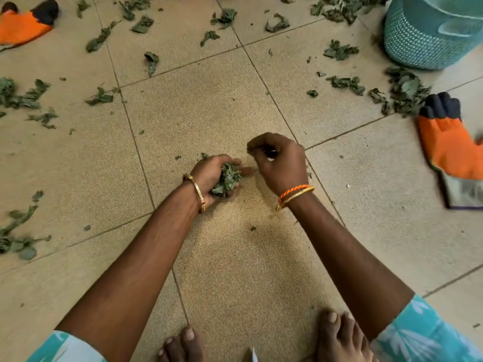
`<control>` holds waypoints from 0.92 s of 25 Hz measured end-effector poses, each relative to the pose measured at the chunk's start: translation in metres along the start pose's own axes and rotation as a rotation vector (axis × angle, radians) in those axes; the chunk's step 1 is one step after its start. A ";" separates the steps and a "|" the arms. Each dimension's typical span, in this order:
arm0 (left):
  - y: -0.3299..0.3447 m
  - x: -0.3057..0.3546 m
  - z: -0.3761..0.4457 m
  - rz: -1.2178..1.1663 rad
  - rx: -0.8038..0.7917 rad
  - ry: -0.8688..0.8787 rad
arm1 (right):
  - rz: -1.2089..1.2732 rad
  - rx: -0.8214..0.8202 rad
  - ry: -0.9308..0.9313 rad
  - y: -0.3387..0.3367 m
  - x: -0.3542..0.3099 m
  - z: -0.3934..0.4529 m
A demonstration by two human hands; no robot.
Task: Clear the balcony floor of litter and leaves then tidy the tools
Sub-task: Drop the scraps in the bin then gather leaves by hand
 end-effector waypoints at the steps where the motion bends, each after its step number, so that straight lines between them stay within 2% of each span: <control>1: 0.005 -0.001 0.000 -0.006 -0.025 -0.002 | 0.022 -0.018 -0.004 0.004 -0.004 -0.007; 4: 0.014 -0.007 0.002 0.018 -0.071 -0.008 | -0.054 -0.120 -0.034 0.013 -0.010 -0.022; 6: 0.011 -0.009 0.004 0.130 -0.018 0.019 | -0.105 -0.144 -0.106 0.009 -0.015 -0.031; 8: 0.003 -0.009 0.007 0.187 0.049 0.035 | -0.189 -0.057 -0.104 -0.014 -0.003 -0.035; 10: -0.004 -0.008 0.006 0.173 0.091 0.040 | -0.395 0.037 -0.055 -0.039 0.018 -0.041; 13: -0.014 -0.009 0.008 0.141 0.156 0.017 | -0.563 0.016 -0.063 -0.046 0.037 -0.060; 16: -0.010 -0.007 0.004 0.155 0.141 0.025 | -0.496 0.004 0.012 -0.052 0.036 -0.058; 20: 0.000 -0.010 -0.001 0.209 0.143 0.016 | -0.575 -0.064 0.218 -0.050 0.043 -0.031; 21: 0.002 -0.011 -0.002 0.214 0.144 0.005 | -0.504 -0.069 0.237 -0.048 0.039 -0.029; 23: 0.004 -0.016 0.001 0.269 0.129 -0.005 | -0.211 -0.087 0.286 -0.039 0.032 -0.031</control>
Point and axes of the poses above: each hand's wrist, its own z-axis towards the middle knuckle, its own y-axis out of the palm, x = y × z, the point moved 9 cm from there along z, towards the middle knuckle, and after that the axes turned 11 degrees about z, right-handed, at the moved point
